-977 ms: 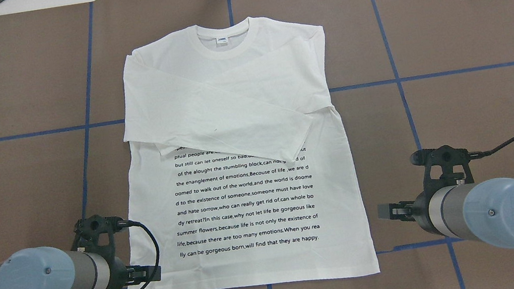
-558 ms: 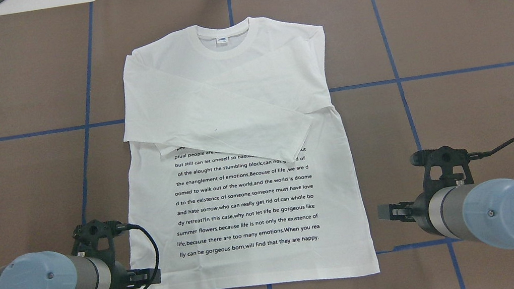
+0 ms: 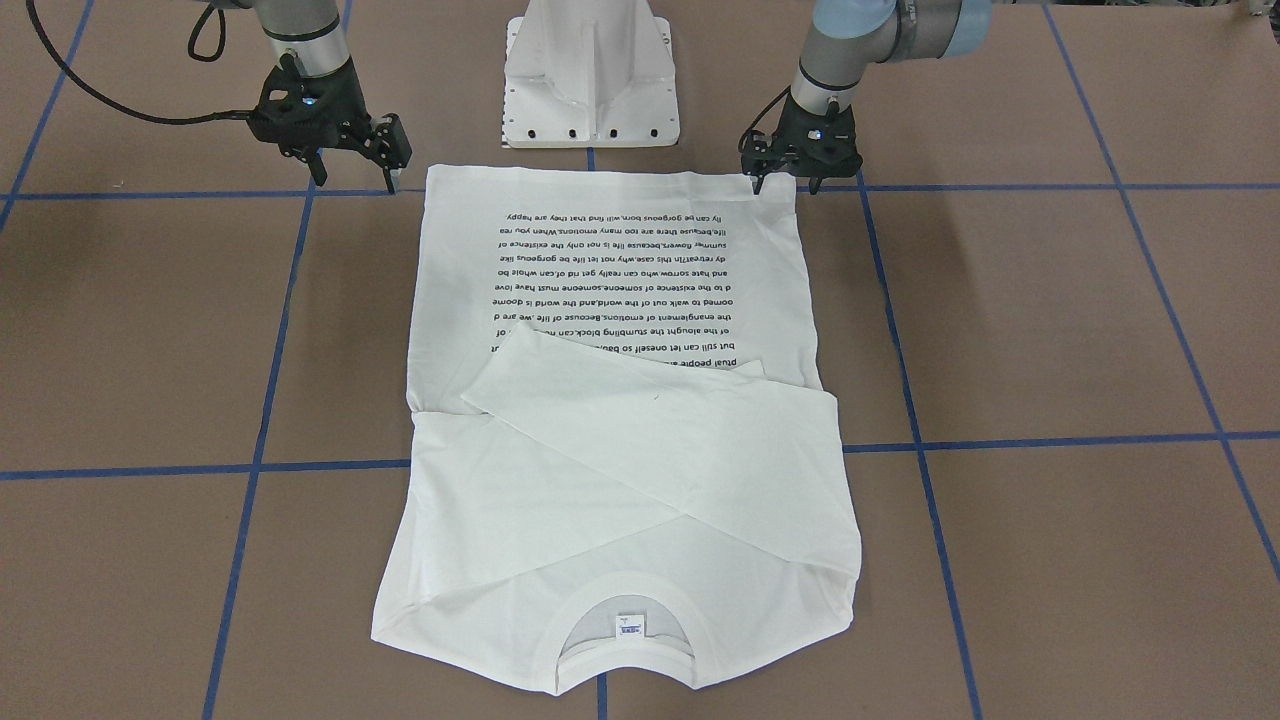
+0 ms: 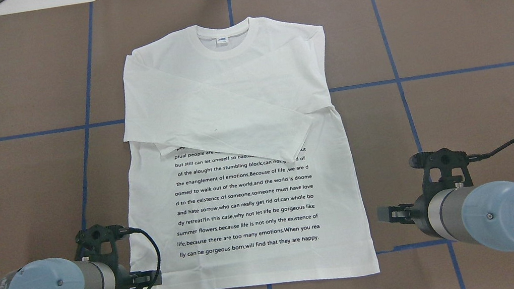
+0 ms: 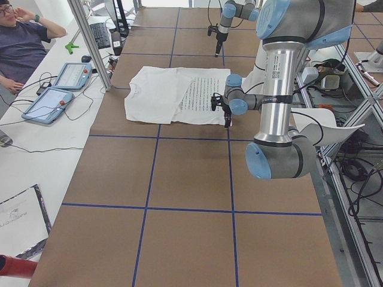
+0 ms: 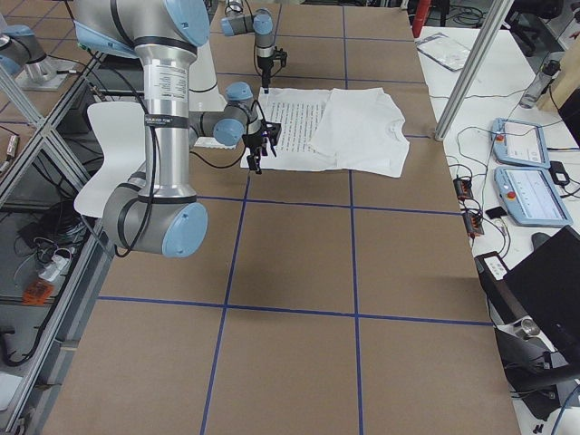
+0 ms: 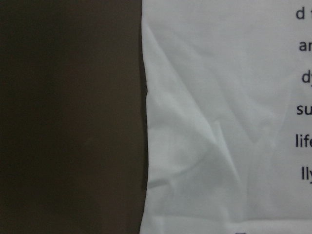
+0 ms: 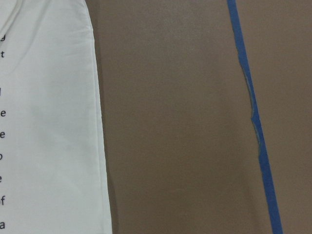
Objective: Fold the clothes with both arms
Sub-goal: 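Lower both grippers to the hem corners nearest the robot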
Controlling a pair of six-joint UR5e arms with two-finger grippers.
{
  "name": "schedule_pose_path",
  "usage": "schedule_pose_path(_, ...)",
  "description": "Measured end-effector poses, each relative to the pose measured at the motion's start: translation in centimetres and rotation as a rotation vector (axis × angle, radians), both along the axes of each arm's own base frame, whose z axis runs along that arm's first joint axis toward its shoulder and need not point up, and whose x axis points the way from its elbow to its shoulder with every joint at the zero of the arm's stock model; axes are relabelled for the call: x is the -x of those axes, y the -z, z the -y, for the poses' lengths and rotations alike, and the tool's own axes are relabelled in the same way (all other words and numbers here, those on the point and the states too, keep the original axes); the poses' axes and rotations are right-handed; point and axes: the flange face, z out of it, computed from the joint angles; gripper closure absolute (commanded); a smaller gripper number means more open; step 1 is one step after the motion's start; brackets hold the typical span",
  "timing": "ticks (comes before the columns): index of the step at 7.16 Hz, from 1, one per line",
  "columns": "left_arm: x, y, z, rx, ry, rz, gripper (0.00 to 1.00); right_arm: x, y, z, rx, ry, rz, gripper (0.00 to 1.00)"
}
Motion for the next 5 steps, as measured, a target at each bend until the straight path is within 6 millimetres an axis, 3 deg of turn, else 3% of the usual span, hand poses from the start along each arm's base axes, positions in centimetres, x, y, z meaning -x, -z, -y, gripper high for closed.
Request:
schedule_pose_path(2,-0.1,0.0,-0.1,0.001,-0.004,-0.001,0.31,0.0,0.0,0.0,0.000,0.000,0.000,0.00)
schedule_pose_path(4,-0.3,-0.1,-0.7,0.004,-0.016,0.002,0.38,0.0,-0.1,0.0,0.000,0.000,-0.002,0.00)
schedule_pose_path(5,-0.5,-0.2,-1.1,0.005,-0.025,0.002,0.49,0.0,-0.1,0.0,0.000,0.000,-0.002,0.00)
